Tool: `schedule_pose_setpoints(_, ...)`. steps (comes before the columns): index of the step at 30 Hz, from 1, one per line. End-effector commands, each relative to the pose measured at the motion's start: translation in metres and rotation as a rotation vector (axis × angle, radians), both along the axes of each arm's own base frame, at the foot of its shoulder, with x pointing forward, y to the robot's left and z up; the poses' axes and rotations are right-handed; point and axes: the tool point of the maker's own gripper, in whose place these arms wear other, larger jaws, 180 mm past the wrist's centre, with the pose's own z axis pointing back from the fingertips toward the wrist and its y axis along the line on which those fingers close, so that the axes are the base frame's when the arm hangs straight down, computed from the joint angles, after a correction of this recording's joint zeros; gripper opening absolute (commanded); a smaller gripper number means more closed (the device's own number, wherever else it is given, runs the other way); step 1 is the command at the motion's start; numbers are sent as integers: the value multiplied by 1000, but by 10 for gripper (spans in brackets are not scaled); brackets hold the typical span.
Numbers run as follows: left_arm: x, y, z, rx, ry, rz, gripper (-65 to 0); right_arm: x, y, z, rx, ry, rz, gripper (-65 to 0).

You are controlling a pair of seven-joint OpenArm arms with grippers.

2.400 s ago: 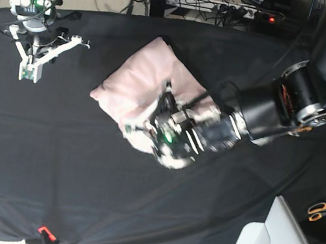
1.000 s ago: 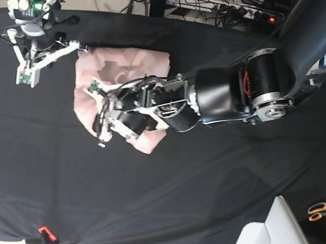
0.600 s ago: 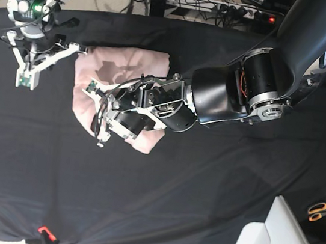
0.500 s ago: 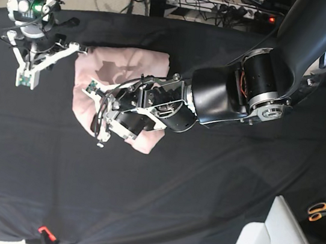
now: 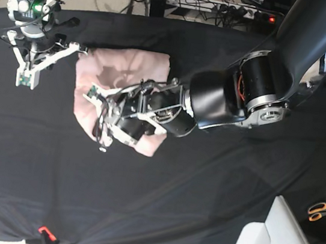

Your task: Fold the T-shirt properly

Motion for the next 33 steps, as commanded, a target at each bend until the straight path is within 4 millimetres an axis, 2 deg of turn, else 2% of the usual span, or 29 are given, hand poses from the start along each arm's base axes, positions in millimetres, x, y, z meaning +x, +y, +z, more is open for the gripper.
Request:
schedule_pose_setpoints(1,18,-4,14,-4,-49,-3,-441,4,-3,7,-11,-31,-4,-645)
schedule_pose_setpoints(3,18,-3,13,-1,-48,3,-331,4,-3,7,-11,-31,-4,-645)
schedule_pose_setpoints(5,20,-3,14,-3,-51,7,-252,5,-2,7,-9,-31,-1,-645)
schedule_pose_setpoints(7,24,-3,17,-4,-58,8,-193,5,-1,7,-8,-30,2,-645)
schedule_pose_setpoints(9,26,-3,19,-6,-63,8,-161,4,0,6,-7,-29,3,-645)
schedule_pose_setpoints(11,28,-3,21,-6,-68,8,-158,4,0,6,-7,-29,4,-645)
schedule_pose_setpoints(19,78,-4,65,-9,-184,9,-158,4,1,6,-4,-27,9,-645)
schedule_pose_setpoints(24,92,-3,79,-4,-219,21,-158,4,1,6,-4,-27,10,-645)
schedule_pose_setpoints(26,100,-5,92,-28,-237,83,-158,4,1,6,-4,-26,10,-645)
schedule_pose_setpoints(28,101,-19,115,-111,-247,163,-191,3,1,3,-3,-18,9,-645)
schedule_pose_setpoints(29,99,-23,126,-148,-254,207,-240,2,2,2,-2,-13,12,-645)
schedule_pose_setpoints(31,92,-26,147,-223,-271,264,-410,2,2,1,-1,-12,12,-647)
schedule_pose_setpoints(33,72,-24,158,-309,-268,302,-650,1,3,0,1,-9,11,-648)
